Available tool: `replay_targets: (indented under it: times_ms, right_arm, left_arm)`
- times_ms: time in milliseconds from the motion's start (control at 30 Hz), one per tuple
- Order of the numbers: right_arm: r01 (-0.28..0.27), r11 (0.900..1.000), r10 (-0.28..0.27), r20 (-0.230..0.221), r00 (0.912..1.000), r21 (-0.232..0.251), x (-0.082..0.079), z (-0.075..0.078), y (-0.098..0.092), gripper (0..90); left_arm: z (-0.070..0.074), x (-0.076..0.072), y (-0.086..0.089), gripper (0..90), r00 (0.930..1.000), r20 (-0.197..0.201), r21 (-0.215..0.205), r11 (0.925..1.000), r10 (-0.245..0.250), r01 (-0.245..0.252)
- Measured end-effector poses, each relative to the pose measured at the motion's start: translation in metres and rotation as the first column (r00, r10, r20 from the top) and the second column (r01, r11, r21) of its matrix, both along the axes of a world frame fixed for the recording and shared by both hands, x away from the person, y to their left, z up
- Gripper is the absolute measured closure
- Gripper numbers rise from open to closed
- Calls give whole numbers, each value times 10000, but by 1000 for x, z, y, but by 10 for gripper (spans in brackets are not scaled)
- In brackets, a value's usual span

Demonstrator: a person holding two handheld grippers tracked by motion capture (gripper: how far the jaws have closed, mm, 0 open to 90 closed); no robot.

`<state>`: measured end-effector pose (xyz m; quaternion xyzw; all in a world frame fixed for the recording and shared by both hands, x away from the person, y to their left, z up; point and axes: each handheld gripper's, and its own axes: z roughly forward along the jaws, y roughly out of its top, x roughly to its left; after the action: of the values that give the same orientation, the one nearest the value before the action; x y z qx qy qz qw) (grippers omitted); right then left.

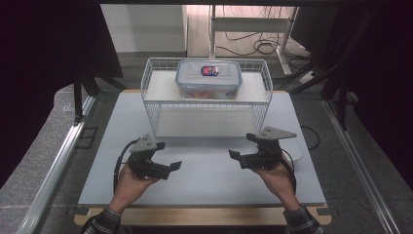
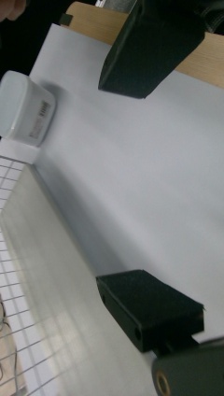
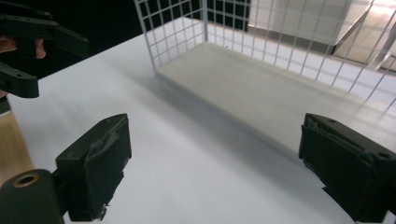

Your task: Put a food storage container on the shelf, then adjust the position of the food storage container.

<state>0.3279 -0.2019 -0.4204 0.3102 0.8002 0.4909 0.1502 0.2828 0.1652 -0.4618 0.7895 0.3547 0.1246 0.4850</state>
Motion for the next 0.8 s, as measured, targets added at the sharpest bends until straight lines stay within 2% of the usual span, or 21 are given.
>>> replay_targets:
  times_ms: [133, 233, 400, 500, 633, 733, 800]
  right_arm:
    - [-61, 9997, 61, 26, 10000, -218, -11, -15, -1, 74]
    - [-42, 9994, 43, 26, 10000, -334, -18, -25, -2, 68]
    - [-152, 9983, 147, -97, 9998, -564, -28, -41, -3, 63]
    - [-169, 9963, 145, -292, 9995, -842, -31, -52, -3, 60]
    - [-67, 9943, 8, -560, 9984, -1064, -29, -60, -5, 46]
    - [74, 9953, -139, -668, 9977, -963, -26, -58, -7, 17]
    - [406, 9941, -475, -677, 9966, -1007, -24, -55, -10, 7]
  left_arm:
    - [-18, -12, 4, 63, 9986, -516, 37, 9999, 118, -116]
    - [-29, -20, 5, 50, 9983, -555, 294, 9994, 194, -178]
    - [-39, -30, 2, 27, 9996, 95, 1129, 9932, 268, -277]
    - [-43, -31, -1, 16, 9994, 224, 1469, 9887, 272, -302]
    - [-46, -30, 0, 10, 9991, 293, 1437, 9890, 304, -343]
    - [-47, -28, 3, 12, 9991, 262, 1270, 9912, 343, -374]
    - [-49, -27, 5, 19, 9990, 213, 1192, 9920, 397, -420]
